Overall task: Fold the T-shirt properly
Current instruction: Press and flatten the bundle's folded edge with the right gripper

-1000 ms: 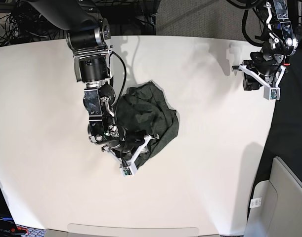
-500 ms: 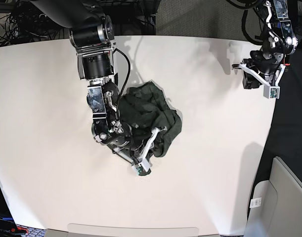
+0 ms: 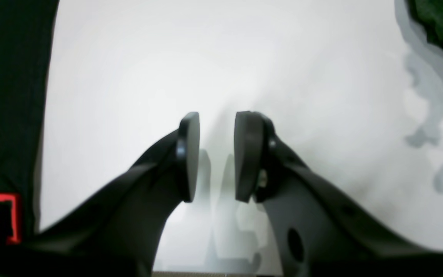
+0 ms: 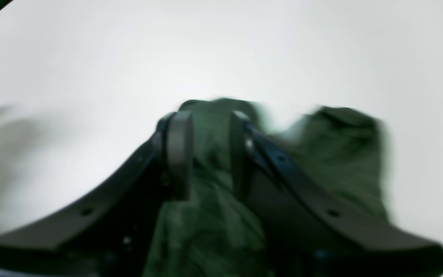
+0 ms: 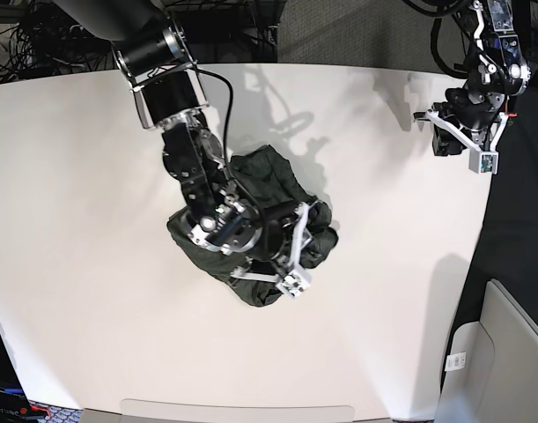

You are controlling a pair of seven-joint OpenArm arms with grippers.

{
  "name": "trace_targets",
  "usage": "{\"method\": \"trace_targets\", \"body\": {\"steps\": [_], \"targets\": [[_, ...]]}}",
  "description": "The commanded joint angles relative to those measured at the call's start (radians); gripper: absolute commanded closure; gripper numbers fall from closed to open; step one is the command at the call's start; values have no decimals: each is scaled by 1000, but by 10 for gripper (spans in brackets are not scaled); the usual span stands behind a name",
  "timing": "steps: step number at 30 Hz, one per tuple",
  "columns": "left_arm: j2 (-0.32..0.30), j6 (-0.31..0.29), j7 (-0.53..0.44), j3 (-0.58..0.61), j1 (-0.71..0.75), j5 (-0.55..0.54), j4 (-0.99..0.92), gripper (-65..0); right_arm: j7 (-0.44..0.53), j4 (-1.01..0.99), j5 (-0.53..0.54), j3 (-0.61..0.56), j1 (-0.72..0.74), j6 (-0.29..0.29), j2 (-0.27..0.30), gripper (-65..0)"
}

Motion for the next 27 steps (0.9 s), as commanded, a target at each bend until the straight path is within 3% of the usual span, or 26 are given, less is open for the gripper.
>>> {"method": "trace_targets", "body": {"steps": [1,5,14,18,20,22,27], "targets": [[-13,-2,-26,-5,-1,-6,18,-139,20,37,16,2,15,6,-2,-202],[-12,-2,-26,-5,-1,-6,18,-139,19,119,19,22,-28,10,29,-232],[-12,-2,-26,-5,-1,-6,18,-139,-44,272,21,20,-193,21,122,-232],[-12,-2,-26,-5,-1,-6,18,-139,-87,281,75,20,-238,124,151,-231],[-12,-2,-26,-3,-3,-6,18,-139,-88,263,93,20,-236,148,144,-230],[6,-2,-23,-3,-4,-6,18,-139,-88,224,92,22,-213,141,127,-209],[13,-2,-23,-3,-1,-6,18,-139,-85,30,81,22,-114,82,95,-78]]}}
